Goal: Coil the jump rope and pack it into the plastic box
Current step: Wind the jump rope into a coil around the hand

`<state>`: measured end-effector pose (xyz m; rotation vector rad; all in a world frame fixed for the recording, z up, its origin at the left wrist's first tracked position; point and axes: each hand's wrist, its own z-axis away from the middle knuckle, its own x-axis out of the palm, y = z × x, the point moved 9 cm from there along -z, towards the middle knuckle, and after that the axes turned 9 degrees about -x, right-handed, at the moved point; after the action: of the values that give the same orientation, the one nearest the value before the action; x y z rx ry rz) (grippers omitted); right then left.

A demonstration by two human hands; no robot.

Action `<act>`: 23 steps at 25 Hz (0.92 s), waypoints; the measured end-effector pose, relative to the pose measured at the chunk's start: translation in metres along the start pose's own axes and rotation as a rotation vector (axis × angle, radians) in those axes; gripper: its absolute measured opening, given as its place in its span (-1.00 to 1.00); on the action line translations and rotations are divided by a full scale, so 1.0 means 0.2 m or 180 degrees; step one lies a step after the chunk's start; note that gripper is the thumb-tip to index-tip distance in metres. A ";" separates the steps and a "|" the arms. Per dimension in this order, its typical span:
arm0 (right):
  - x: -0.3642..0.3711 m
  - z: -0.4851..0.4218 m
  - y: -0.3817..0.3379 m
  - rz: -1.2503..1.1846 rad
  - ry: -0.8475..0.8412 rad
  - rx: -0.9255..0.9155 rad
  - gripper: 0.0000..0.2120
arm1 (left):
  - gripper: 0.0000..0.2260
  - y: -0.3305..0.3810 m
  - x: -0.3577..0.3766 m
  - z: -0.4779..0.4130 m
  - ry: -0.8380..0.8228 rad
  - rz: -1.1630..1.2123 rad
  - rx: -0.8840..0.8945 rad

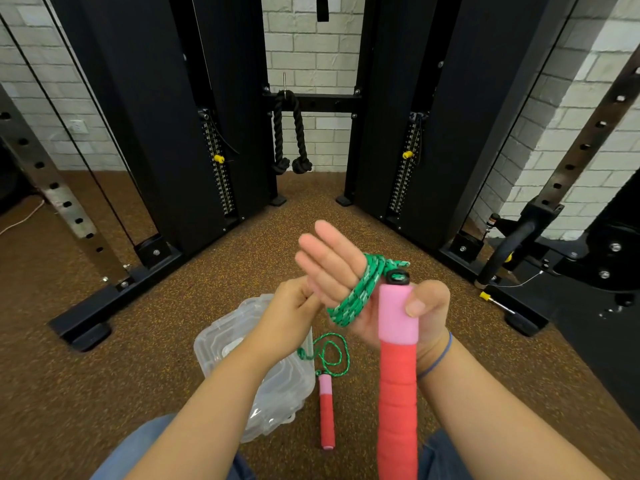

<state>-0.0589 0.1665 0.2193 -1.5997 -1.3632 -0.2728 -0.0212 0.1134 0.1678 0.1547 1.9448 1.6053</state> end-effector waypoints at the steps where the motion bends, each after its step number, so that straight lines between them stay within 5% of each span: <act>1: -0.03 0.01 -0.01 -0.0021 0.0146 -0.0079 -0.30 | -0.67 0.02 0.03 0.01 -0.0145 0.0020 -0.0024; 5: -0.08 0.02 -0.05 -0.0314 0.0454 -0.0318 -0.37 | -0.68 0.04 0.09 0.02 -0.0629 0.0370 -0.0243; 10: -0.26 0.05 -0.07 -0.0161 0.1060 -0.0311 -0.16 | -0.83 0.00 0.12 0.04 -0.1015 0.0631 -0.0506; 16: -0.31 0.08 -0.17 -0.0404 0.0942 -0.0517 -0.24 | -0.80 -0.03 0.14 0.08 -0.1334 0.0475 -0.0878; 19: -0.45 0.14 -0.34 0.0496 0.1328 -0.0845 -0.08 | -0.79 -0.04 0.15 0.10 -0.1417 0.0285 -0.0969; 23: -0.59 0.25 -0.52 0.0590 0.1646 -0.1265 0.02 | -0.78 -0.04 0.16 0.11 -0.1463 0.0087 -0.0991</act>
<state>-0.2070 0.1192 0.1658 -1.7981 -0.7869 -0.8220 -0.0326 0.1439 0.1463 0.3865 1.3376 1.6896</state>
